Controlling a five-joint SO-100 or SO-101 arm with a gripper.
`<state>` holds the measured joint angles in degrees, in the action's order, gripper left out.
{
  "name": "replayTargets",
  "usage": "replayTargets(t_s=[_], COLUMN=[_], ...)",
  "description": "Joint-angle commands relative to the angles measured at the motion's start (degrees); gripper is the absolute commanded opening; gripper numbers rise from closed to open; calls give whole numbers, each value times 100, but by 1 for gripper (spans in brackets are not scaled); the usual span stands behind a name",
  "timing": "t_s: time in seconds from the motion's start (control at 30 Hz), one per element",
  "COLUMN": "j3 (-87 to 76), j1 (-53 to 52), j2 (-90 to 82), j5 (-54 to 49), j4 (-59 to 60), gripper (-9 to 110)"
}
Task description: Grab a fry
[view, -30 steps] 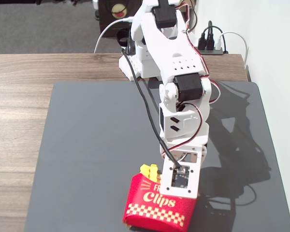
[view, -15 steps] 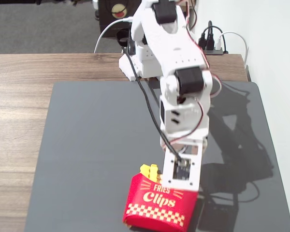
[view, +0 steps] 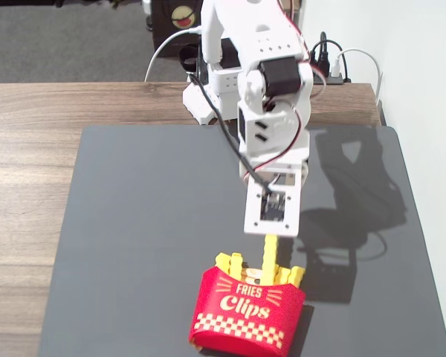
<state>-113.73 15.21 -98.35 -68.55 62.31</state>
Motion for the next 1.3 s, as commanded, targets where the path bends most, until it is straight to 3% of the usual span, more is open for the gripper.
replayTargets(t_s=[0.0,0.37,0.6,0.97,1.27], j3=[-545,-1951,-2215,-1995,-1846], j1=[176,431,-466,-1863,-1934], j2=[-940,-3393,-4562,-4878,-4992], j5=[97,167,-545,-2171,-2391], j4=[-9,1151,1925,2276,2417], gripper=[1,1,1,1,1])
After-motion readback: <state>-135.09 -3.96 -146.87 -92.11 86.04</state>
